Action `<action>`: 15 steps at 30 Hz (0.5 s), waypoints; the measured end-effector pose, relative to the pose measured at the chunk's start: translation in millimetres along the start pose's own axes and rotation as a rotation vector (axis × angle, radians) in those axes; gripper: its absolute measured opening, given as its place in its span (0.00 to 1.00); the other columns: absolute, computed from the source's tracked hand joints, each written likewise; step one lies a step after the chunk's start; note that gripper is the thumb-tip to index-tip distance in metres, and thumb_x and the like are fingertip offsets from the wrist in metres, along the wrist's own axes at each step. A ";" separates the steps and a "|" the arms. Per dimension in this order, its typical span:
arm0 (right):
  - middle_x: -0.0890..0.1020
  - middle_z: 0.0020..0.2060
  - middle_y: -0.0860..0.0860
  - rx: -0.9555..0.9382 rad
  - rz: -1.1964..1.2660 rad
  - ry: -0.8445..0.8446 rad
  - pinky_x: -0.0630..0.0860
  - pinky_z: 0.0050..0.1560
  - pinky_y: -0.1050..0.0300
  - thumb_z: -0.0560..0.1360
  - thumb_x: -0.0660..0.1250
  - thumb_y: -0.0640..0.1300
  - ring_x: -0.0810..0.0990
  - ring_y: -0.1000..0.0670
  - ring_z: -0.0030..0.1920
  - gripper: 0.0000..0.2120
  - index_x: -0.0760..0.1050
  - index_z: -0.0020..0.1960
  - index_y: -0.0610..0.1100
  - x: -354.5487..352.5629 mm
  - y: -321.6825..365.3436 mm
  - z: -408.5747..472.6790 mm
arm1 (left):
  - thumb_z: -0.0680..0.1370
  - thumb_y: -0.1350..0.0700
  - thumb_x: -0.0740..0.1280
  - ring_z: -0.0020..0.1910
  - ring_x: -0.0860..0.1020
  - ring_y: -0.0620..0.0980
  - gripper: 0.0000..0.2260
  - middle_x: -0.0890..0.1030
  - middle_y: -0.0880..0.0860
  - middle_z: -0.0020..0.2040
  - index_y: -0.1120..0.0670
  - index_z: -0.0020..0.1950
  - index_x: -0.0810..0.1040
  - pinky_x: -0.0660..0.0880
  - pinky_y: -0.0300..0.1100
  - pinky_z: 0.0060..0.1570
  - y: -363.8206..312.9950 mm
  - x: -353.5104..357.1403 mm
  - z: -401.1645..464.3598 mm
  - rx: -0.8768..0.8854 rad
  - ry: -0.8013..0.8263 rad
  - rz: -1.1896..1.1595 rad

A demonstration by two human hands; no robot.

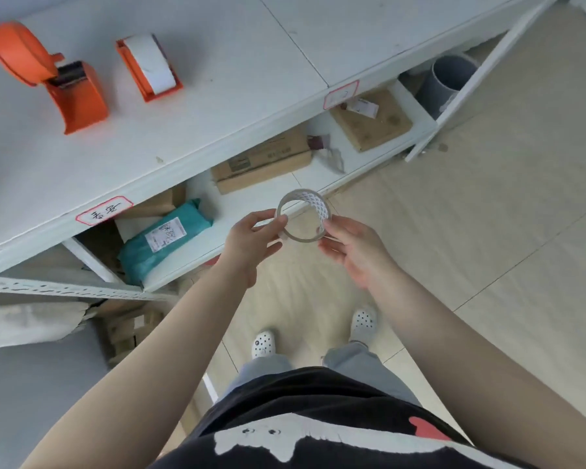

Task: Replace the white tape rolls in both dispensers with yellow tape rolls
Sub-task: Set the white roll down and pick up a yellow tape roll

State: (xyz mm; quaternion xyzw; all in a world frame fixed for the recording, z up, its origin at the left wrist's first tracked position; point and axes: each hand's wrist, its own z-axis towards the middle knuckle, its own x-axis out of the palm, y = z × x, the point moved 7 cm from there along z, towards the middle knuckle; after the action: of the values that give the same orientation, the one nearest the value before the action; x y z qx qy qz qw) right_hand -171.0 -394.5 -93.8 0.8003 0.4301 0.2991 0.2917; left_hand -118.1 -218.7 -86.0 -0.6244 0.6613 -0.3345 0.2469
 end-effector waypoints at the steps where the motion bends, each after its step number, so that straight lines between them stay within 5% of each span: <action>1: 0.82 0.41 0.46 -0.009 0.012 -0.018 0.81 0.43 0.59 0.74 0.70 0.40 0.80 0.48 0.39 0.04 0.80 0.49 0.44 -20.9 5.8 0.6 | 0.74 0.54 0.73 0.44 0.81 0.47 0.10 0.83 0.51 0.44 0.53 0.54 0.80 0.78 0.40 0.49 1.4 22.0 0.5 0.004 0.016 0.027; 7: 0.82 0.43 0.45 -0.032 0.080 -0.125 0.79 0.46 0.57 0.74 0.70 0.40 0.81 0.47 0.42 0.13 0.79 0.57 0.39 -162.7 50.5 9.7 | 0.74 0.55 0.72 0.42 0.77 0.48 0.04 0.79 0.52 0.42 0.50 0.47 0.80 0.78 0.38 0.51 11.9 173.4 10.1 0.003 0.083 0.126; 15: 0.82 0.41 0.47 -0.080 0.130 -0.237 0.79 0.48 0.57 0.74 0.71 0.41 0.80 0.48 0.41 0.10 0.80 0.53 0.40 -330.8 130.8 17.5 | 0.73 0.53 0.73 0.45 0.78 0.48 0.05 0.80 0.51 0.44 0.49 0.47 0.79 0.78 0.42 0.53 12.4 366.2 26.3 0.001 0.206 0.184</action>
State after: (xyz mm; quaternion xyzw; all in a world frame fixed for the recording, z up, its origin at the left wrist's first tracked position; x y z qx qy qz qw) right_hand -240.3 -743.7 -85.9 0.8439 0.3277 0.2375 0.3522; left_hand -142.8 -585.2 -79.1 -0.5233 0.7374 -0.3732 0.2077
